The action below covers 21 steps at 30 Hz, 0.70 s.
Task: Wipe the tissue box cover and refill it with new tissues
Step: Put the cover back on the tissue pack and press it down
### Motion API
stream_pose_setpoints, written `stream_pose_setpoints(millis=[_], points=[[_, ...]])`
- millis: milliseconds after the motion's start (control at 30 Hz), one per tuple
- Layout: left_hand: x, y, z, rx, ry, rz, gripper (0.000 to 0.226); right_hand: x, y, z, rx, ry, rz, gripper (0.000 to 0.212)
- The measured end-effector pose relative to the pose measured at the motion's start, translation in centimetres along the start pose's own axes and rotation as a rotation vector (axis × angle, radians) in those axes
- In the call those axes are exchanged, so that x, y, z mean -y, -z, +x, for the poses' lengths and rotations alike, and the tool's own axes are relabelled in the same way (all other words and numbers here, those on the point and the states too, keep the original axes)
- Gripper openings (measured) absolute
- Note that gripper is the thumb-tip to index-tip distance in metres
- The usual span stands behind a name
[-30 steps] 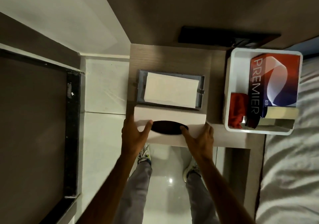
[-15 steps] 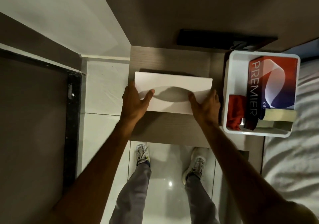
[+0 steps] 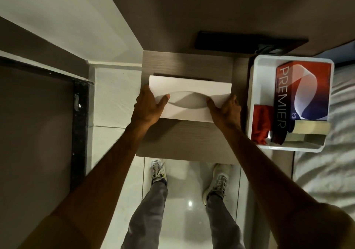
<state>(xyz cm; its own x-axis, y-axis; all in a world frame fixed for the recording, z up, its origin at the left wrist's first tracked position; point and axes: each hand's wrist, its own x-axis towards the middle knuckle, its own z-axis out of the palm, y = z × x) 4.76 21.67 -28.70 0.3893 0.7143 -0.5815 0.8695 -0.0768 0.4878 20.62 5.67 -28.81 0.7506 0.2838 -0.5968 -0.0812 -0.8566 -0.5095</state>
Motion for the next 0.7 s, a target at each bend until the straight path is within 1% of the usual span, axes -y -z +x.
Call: stream_pose_setpoints(millis=[167, 333, 500, 567, 600, 633, 667, 700], points=[[-0.3, -0.2, 0.3, 0.003, 0.035, -0.016, 0.081, -0.3, -0.2, 0.0, -0.031, 0.000, 0.010, 0.081], [-0.1, -0.5, 0.1, -0.036, 0.025, -0.066, 0.080, -0.4, -0.2, 0.0, -0.035, -0.004, 0.027, 0.087], [-0.2, -0.4, -0.1, -0.060, 0.026, -0.083, 0.077, -0.3, 0.2, 0.5, -0.028, 0.013, -0.029, 0.092], [-0.4, -0.3, -0.2, -0.066, 0.022, -0.082, 0.075, -0.3, 0.3, 0.4, -0.062, 0.021, -0.116, 0.098], [-0.3, -0.4, -0.3, -0.066, 0.020, -0.076, 0.072, -0.4, 0.3, 0.0, -0.119, 0.067, -0.189, 0.097], [-0.3, -0.3, -0.3, -0.064, 0.019, -0.062, 0.067, -0.5, 0.2, -0.5, -0.201, 0.164, -0.259, 0.090], [-0.1, -0.3, -0.3, -0.064, 0.015, -0.043, 0.061, -0.5, 0.1, -1.0, -0.275, 0.298, -0.310, 0.078], [0.1, -0.1, -0.3, -0.065, 0.015, -0.026, 0.055, -0.2, 0.0, -1.4, -0.314, 0.440, -0.342, 0.063]])
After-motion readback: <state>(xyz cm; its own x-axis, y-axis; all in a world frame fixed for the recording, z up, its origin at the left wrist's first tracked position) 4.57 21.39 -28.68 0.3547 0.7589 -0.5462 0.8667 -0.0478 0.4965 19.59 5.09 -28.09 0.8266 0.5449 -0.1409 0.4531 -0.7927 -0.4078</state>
